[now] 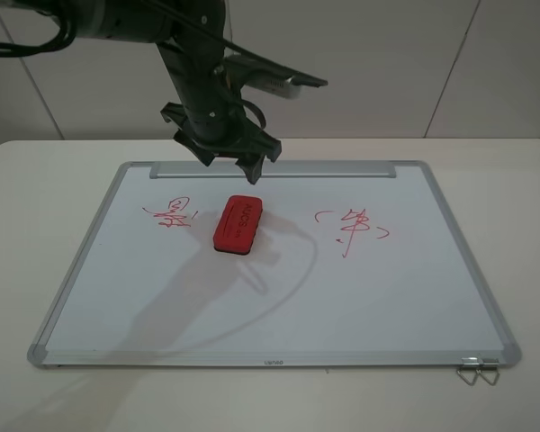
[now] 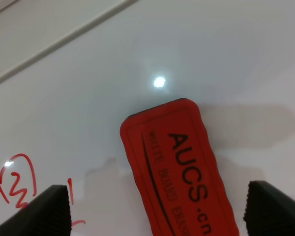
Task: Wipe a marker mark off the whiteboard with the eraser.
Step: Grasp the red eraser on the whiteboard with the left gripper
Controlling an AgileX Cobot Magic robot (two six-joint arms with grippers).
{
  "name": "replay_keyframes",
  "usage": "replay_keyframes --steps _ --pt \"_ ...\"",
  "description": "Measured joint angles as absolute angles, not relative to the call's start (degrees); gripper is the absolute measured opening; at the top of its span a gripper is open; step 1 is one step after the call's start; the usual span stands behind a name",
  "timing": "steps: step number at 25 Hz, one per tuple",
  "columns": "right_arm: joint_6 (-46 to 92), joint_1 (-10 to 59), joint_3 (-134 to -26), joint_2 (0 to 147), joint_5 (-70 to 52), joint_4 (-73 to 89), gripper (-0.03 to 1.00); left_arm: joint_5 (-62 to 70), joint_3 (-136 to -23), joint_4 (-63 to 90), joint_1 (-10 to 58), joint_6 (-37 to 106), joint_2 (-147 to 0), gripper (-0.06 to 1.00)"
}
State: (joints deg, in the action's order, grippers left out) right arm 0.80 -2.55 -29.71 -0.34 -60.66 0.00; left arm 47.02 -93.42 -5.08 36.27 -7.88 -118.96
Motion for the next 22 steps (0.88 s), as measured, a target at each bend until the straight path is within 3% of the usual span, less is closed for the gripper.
replay_keyframes --steps 6,22 --pt "0.8 -2.6 -29.7 -0.3 -60.7 0.0 0.7 47.3 -93.4 -2.6 36.3 -10.0 -119.0 0.77" --pt "0.8 -2.6 -29.7 -0.3 -60.7 0.0 0.7 47.9 -93.4 0.8 36.3 -11.9 -119.0 0.77"
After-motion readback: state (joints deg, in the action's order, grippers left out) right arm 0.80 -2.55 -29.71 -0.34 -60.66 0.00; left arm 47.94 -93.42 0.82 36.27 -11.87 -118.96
